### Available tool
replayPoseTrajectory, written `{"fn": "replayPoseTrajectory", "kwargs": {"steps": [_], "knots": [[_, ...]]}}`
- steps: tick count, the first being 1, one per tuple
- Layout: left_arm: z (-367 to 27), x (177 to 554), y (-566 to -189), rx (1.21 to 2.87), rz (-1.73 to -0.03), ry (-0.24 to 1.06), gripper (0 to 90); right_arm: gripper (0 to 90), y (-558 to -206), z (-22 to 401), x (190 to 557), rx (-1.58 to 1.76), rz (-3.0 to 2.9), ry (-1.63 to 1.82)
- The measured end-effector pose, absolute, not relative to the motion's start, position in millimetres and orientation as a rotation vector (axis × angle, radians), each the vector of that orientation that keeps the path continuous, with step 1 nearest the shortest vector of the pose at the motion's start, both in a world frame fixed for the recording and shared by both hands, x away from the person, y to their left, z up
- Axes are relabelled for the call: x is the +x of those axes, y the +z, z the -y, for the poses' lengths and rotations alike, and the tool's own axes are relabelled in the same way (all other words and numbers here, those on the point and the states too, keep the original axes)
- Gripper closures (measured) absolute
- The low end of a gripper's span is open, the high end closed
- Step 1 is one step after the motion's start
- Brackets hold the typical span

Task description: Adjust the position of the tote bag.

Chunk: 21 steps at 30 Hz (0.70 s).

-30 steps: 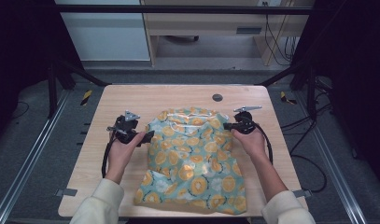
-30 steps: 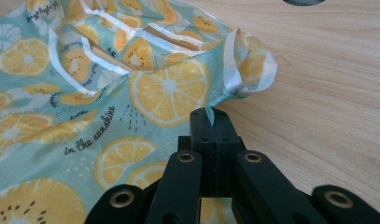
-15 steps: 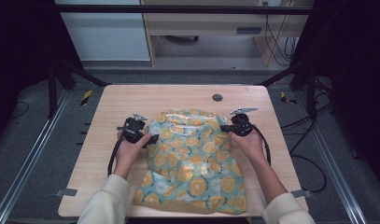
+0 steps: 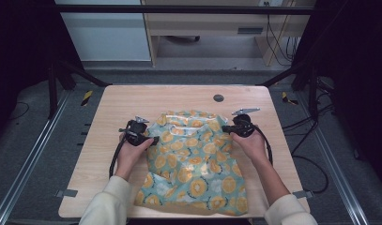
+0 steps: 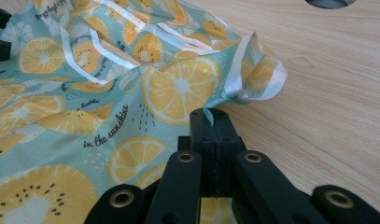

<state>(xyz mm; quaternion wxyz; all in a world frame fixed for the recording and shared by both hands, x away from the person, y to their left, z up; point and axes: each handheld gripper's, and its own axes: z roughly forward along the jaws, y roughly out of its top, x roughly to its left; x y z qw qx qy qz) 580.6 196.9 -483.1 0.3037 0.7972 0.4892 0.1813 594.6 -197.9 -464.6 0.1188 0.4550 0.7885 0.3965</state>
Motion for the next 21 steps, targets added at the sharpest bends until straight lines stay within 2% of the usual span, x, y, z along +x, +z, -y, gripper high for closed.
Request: {"fn": "replayPoseTrajectory", "kwargs": {"steps": [3,4,15,21], "knots": [[-196.7,580.1,-482.7,2.113,-1.292,0.487,39.5,90.0,-464.4,199.2,594.8,1.328,-2.306,1.157],[-195.4,579.7,-482.8,2.124,-1.274,0.491,46.9,90.0,-464.3,199.5,594.7,1.329,-2.306,1.156],[-190.3,579.1,-483.4,2.136,-1.192,0.462,89.1,90.0,-462.6,203.5,593.8,1.326,-2.300,1.156],[-191.6,578.8,-483.0,2.153,-1.177,0.459,90.0,90.0,-459.9,207.0,591.3,1.316,-2.293,1.163]]}}
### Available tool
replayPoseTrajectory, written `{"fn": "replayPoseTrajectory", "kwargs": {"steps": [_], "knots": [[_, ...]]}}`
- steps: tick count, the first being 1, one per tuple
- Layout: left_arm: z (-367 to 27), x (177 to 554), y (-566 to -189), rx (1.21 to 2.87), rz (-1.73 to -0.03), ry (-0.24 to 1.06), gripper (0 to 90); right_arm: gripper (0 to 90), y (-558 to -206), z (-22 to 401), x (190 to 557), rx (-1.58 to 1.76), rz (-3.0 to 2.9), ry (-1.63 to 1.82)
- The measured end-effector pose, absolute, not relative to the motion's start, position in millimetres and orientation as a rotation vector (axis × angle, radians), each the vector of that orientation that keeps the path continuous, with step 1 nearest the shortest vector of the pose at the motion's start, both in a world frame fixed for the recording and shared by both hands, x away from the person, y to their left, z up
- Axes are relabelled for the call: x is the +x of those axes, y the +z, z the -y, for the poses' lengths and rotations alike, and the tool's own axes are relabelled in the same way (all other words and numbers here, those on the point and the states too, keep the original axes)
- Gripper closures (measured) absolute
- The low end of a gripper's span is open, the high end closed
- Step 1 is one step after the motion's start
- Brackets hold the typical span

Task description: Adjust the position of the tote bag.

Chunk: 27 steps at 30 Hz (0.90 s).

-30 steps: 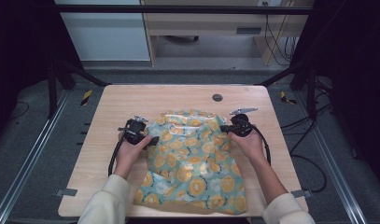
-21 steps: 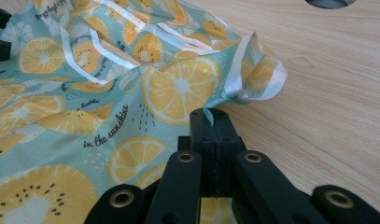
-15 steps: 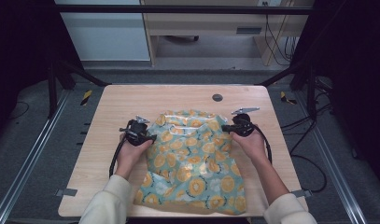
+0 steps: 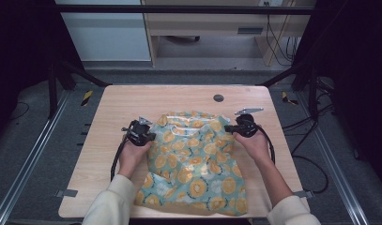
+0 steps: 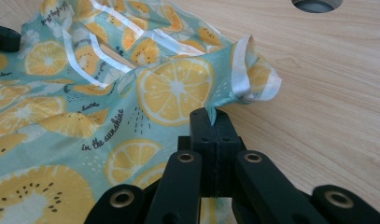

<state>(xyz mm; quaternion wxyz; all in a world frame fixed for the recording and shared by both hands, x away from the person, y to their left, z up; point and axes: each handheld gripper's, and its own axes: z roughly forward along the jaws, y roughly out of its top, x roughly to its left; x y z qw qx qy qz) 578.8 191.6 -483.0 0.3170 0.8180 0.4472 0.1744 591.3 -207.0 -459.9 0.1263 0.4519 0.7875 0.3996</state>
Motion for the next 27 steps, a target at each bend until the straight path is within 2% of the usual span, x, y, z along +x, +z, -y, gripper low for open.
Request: {"fn": "replayPoseTrajectory", "kwargs": {"steps": [12,13,14,15,17,19,20,23,27], "knots": [[-204.7,575.8,-476.6,2.104,-1.175,0.478,90.0,90.0,-460.3,210.7,591.0,1.326,-2.288,1.161],[-207.8,576.9,-476.7,2.079,-1.187,0.481,84.0,90.0,-460.9,210.0,591.1,1.325,-2.289,1.157],[-207.8,576.9,-476.7,2.079,-1.187,0.481,74.2,90.0,-460.9,210.0,591.1,1.325,-2.289,1.157],[-211.0,579.7,-477.7,2.041,-1.227,0.476,59.5,90.0,-461.4,209.6,591.1,1.325,-2.291,1.159],[-213.5,581.6,-478.8,2.005,-1.269,0.467,42.4,90.0,-461.7,209.3,591.0,1.326,-2.292,1.159],[-212.9,582.9,-481.2,2.014,-1.278,0.442,31.9,90.0,-462.1,209.0,591.0,1.333,-2.291,1.158],[-211.3,583.3,-483.0,2.032,-1.275,0.424,28.1,90.0,-462.3,209.1,591.1,1.333,-2.293,1.156],[-205.9,583.2,-487.5,2.075,-1.258,0.384,24.9,90.0,-462.5,208.8,591.2,1.335,-2.292,1.158],[-199.9,583.5,-491.4,2.102,-1.245,0.381,25.1,89.9,-463.1,208.5,591.2,1.326,-2.295,1.160]]}}
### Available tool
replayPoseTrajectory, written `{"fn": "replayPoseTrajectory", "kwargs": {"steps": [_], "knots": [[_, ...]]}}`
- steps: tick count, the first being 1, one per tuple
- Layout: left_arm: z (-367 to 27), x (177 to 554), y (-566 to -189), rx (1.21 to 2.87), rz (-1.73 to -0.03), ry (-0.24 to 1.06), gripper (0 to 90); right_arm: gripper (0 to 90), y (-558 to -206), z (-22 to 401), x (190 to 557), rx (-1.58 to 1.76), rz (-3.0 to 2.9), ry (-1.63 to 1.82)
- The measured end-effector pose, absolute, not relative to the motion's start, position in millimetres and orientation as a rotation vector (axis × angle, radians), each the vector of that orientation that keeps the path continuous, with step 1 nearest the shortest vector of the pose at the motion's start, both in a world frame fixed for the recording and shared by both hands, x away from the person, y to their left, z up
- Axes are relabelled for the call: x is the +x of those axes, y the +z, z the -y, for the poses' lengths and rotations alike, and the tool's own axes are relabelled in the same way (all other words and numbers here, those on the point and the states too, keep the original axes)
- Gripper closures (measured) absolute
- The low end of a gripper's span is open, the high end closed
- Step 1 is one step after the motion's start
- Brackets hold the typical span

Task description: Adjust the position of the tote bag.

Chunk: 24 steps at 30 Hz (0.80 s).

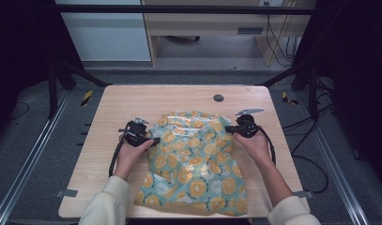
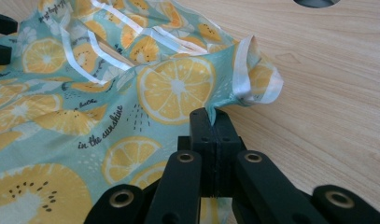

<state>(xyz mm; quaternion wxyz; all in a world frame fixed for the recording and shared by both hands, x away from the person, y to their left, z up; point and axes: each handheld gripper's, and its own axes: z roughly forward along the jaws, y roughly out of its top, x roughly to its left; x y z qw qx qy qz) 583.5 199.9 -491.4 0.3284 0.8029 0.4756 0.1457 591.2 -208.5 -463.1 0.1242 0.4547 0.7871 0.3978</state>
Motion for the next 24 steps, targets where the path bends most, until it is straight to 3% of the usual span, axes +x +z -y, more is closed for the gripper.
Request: {"fn": "replayPoseTrajectory", "kwargs": {"steps": [9,20,24], "knots": [[-195.6,581.9,-491.2,2.123,-1.236,0.452,45.5,89.9,-462.9,209.3,591.0,1.329,-2.291,1.159],[-192.4,573.9,-491.4,2.167,-1.151,0.461,86.3,89.9,-463.2,208.1,590.2,1.329,-2.291,1.162],[-191.4,573.7,-491.0,2.166,-1.151,0.467,90.0,89.9,-462.7,208.4,590.1,1.324,-2.292,1.166]]}}
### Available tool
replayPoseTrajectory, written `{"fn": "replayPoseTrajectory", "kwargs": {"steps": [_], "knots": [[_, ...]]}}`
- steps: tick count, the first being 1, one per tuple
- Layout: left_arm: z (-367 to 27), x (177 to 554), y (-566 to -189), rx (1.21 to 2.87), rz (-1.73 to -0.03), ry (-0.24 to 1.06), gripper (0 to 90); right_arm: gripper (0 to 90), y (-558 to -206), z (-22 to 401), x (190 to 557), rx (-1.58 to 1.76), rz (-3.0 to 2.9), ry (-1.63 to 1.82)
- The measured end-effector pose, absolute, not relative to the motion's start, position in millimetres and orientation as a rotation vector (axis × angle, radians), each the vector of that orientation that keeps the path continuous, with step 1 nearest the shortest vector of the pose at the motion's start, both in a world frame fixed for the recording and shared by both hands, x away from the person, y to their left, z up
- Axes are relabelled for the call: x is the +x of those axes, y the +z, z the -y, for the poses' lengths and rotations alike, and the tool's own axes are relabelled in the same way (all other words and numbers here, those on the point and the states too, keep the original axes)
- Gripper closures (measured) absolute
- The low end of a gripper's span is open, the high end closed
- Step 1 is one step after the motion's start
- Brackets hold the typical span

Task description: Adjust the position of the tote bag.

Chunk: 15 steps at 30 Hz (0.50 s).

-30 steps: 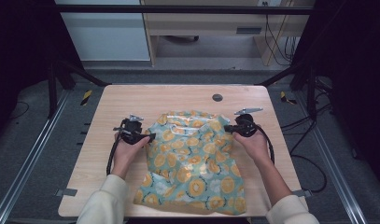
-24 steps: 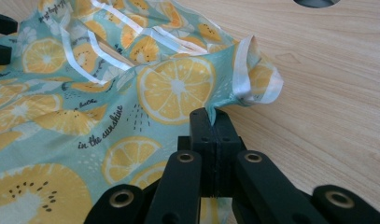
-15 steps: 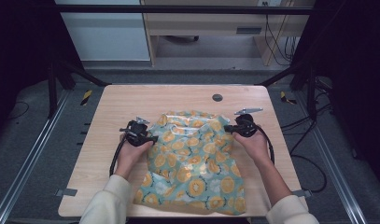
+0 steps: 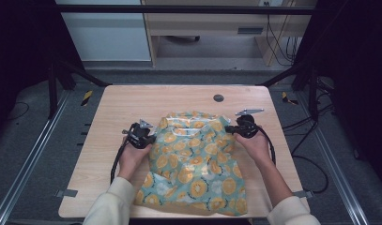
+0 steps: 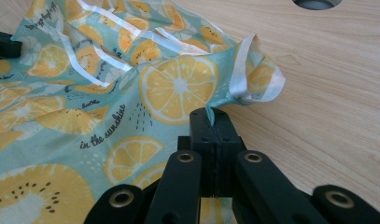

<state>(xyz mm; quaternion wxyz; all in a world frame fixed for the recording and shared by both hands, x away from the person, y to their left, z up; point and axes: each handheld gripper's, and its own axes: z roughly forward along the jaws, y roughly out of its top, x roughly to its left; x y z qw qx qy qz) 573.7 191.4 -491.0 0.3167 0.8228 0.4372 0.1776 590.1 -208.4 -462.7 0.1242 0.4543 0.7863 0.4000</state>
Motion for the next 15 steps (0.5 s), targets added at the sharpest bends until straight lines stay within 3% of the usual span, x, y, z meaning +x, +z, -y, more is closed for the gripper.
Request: {"fn": "replayPoseTrajectory", "kwargs": {"steps": [15], "knots": [[-198.4,569.6,-450.4,2.127,-1.087,0.554,90.0,90.0,-437.9,220.5,587.5,1.257,-2.263,1.174]]}}
